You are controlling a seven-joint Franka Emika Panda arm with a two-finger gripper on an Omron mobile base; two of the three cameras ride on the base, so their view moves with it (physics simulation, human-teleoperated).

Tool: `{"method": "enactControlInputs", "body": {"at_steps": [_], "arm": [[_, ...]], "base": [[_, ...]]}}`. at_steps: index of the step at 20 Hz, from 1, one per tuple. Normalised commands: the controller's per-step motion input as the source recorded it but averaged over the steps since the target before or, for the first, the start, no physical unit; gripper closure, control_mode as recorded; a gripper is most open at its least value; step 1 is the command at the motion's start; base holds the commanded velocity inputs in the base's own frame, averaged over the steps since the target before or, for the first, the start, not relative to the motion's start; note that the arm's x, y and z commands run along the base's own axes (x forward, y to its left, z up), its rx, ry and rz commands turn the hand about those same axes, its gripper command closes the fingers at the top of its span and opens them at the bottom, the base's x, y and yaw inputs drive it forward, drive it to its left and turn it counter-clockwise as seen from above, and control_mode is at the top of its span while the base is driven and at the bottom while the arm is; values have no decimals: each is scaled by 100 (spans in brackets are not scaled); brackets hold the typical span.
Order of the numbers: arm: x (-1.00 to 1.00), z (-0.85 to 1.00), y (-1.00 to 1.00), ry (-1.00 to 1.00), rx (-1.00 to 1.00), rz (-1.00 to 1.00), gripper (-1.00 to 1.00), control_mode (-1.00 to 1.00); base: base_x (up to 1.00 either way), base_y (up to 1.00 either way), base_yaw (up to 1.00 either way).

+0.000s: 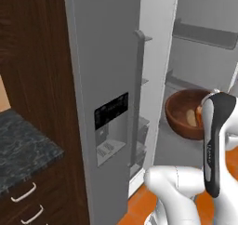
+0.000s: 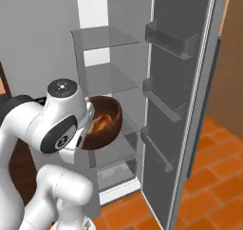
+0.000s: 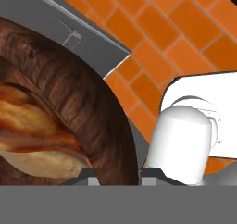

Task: Pick the chicken drumstick and sweet potato from their plates and place them in the bowl. Then put the bowl in the fridge.

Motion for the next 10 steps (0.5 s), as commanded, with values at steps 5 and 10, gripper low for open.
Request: {"method": "enactControlInputs", "body": {"at_steps": [5, 10], "arm": [[0, 0, 0, 0, 0, 0, 100, 100], [0, 0, 0, 0, 0, 0, 100, 100]], "base": [[80, -6, 34], [6, -26, 38]]}}
